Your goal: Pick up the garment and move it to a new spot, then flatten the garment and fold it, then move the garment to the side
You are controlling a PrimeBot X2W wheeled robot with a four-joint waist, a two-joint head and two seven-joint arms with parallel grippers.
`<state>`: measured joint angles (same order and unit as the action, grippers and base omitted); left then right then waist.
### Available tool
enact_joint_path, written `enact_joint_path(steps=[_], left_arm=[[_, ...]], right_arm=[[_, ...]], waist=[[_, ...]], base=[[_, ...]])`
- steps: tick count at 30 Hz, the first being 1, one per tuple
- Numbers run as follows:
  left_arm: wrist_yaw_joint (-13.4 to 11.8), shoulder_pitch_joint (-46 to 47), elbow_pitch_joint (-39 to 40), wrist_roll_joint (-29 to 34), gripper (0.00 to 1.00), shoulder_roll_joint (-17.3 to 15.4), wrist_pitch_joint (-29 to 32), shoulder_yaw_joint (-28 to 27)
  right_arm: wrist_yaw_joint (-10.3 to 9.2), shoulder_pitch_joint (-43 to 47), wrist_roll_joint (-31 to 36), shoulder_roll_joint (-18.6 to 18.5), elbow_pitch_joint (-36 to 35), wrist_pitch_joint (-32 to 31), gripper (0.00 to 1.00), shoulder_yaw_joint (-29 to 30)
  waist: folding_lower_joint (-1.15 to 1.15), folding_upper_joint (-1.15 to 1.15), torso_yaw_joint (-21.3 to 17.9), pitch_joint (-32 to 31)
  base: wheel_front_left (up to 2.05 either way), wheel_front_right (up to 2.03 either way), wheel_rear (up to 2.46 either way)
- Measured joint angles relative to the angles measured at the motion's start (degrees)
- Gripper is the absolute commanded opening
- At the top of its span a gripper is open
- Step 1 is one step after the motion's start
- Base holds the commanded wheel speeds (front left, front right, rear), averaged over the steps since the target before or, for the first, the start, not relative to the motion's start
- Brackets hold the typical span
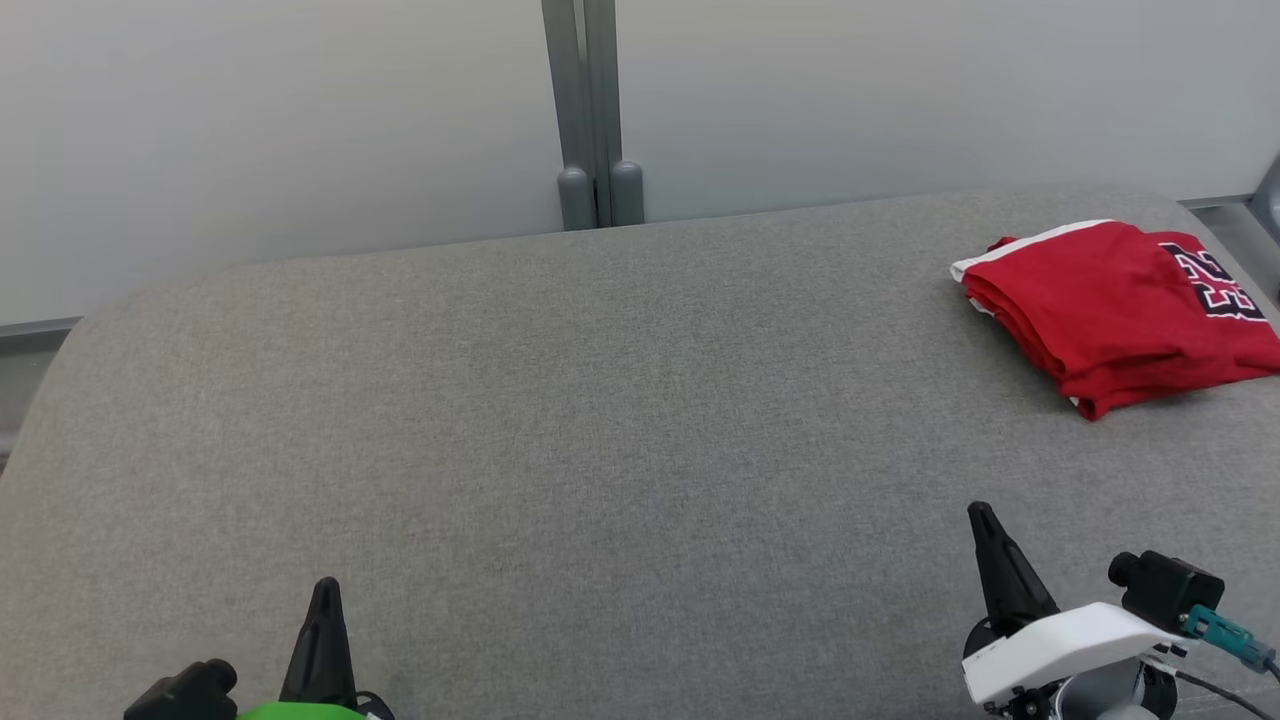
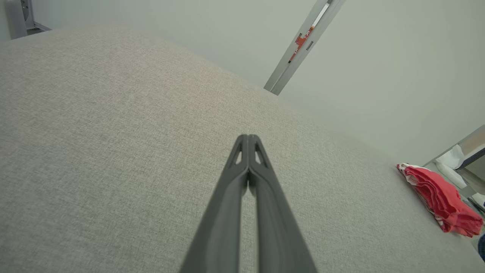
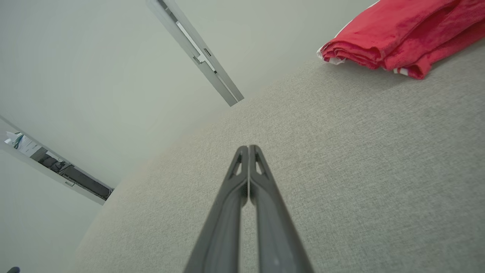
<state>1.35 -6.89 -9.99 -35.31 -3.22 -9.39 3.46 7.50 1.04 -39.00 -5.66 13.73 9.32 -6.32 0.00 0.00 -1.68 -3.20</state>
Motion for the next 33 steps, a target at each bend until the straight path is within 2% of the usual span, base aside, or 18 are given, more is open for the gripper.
enact_joint_path(steps=[33], left_arm=[[2.50,5.32,-1.58,-25.16,0.00,-0.41,5.98,-3.35]], right_arm=[[-0.02,-2.73,-23.51,0.64,0.08,-6.03,0.00,4.63]], waist=[[0.00,0.00,0.54,1.10]], base=[[0.00,0.00,0.00]])
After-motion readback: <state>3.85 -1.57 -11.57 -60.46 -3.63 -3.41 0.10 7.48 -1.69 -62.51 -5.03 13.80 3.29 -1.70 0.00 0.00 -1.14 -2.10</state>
